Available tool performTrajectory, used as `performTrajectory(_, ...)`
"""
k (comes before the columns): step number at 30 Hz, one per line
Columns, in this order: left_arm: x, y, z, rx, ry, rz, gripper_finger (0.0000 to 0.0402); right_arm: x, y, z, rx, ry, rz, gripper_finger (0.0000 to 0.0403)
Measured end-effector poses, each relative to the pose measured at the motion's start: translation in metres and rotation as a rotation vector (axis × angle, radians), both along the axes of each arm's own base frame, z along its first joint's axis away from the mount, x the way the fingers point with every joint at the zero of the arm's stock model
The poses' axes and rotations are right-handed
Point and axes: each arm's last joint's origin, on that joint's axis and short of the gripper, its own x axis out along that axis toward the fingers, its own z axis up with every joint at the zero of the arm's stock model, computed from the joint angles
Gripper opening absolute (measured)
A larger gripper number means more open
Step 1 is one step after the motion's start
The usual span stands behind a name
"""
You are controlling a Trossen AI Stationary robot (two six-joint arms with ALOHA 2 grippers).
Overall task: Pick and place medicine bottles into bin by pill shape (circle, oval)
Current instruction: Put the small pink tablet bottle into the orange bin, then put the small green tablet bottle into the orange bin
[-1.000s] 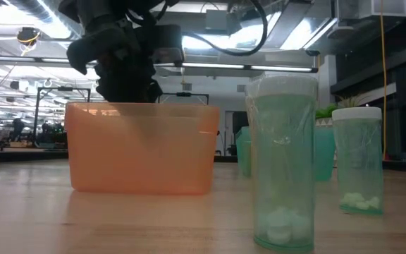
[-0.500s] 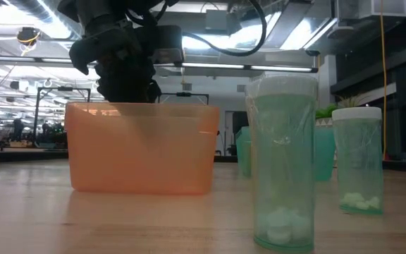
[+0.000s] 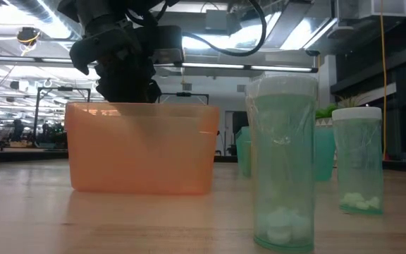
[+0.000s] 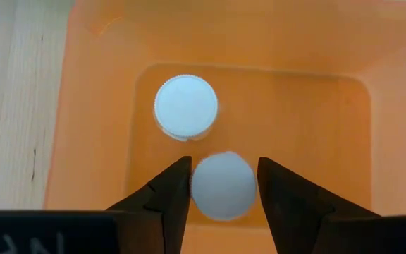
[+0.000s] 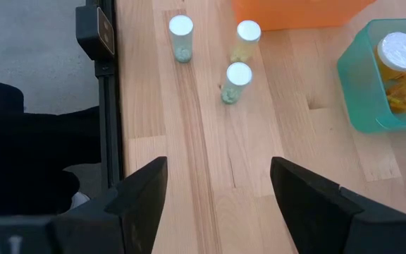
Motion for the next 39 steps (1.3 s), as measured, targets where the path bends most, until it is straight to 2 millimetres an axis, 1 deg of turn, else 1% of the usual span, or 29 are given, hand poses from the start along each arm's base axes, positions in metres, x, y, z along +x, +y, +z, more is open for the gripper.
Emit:
performTrajectory(7,0.001,0.0,0.003,0.0,-0.008,-0.003,0.0154,0.0,0.0,0.0,0.0,0.0,0.0,0.0255)
performTrajectory(12,0.005,-0.001,0.015,-0.007,-0.04,-0.004,0.0154,0.0,0.0,0.0,0.001,0.0,0.0,0.0255)
performTrajectory(19,0.003,-0.001,0.026,0.016,0.048,-0.008,0.0154,0.0,0.0,0.0,0.001,0.0,0.0,0.0255)
performTrajectory(24,0.006,-0.006,0.038,0.001,0.045,0.007,0.0154,0.0,0.0,0.0,0.001,0.0,0.0,0.0255)
performTrajectory(27,0.011,-0.013,0.051,-0.018,0.002,0.005,0.0154,0.0,0.0,0.0,0.001,0.0,0.0,0.0255)
performTrajectory(30,0.014,-0.026,0.066,-0.033,-0.047,-0.027,0.0154,0.0,0.0,0.0,0.001,0.0,0.0,0.0255)
performTrajectory(35,0.017,-0.051,0.091,-0.061,-0.14,-0.09,0.0154,0.0,0.0,0.0,0.001,0.0,0.0,0.0255)
performTrajectory(39,0.017,-0.075,0.102,-0.102,-0.259,-0.146,0.0154,0.0,0.0,0.0,0.001,0.0,0.0,0.0255)
